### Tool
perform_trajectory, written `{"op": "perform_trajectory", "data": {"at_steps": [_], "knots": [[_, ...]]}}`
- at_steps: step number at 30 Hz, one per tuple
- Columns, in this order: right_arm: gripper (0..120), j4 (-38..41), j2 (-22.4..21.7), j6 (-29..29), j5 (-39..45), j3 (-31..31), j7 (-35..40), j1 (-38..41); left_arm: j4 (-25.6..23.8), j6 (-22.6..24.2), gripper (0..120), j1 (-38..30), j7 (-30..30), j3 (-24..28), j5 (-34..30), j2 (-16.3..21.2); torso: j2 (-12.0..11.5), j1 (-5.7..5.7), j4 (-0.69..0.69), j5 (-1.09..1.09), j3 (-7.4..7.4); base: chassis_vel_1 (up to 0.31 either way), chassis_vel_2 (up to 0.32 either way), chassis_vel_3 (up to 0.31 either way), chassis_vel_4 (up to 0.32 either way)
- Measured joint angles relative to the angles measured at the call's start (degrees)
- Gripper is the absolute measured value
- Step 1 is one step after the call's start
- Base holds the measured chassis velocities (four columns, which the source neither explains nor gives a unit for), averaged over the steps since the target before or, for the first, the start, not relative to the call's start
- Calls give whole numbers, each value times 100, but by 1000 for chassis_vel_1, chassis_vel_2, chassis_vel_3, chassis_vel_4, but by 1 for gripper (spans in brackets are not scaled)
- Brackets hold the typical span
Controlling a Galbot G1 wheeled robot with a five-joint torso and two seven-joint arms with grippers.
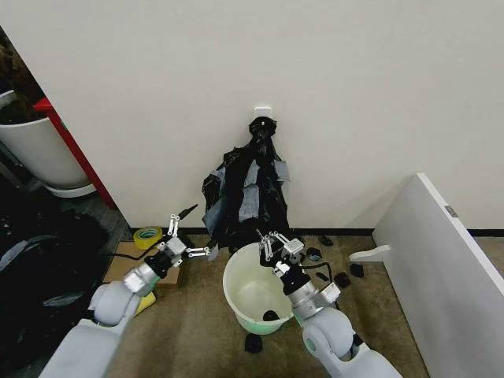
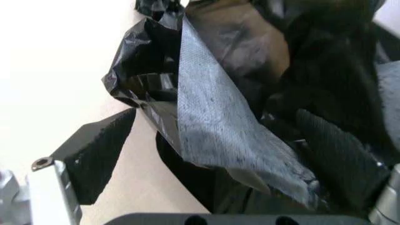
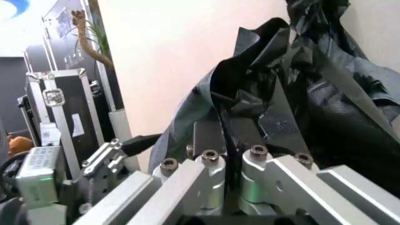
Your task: Place the garbage bag over the trash bin.
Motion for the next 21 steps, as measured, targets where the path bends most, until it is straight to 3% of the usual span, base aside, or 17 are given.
{"op": "perform_trajectory", "data": {"at_steps": [3,4,7,21], "knots": [[0,4,11,3,-23,1,-18,-13,1,58,98,-4,-107,13,105,-57,0,0,1,1,0,0,0,0,0],[0,13,15,3,-38,5,-27,-15,-1,101,85,-4,-172,15,149,-90,0,0,1,0,0,0,0,0,0],[0,48,18,3,-36,7,-27,-12,-22,160,70,9,-179,-8,153,-76,0,0,1,0,0,0,0,0,0],[0,322,-115,-3,199,0,26,-214,-48,410,22,239,-421,-135,-271,-96,0,0,1,0,0,0,0,0,0]]}}
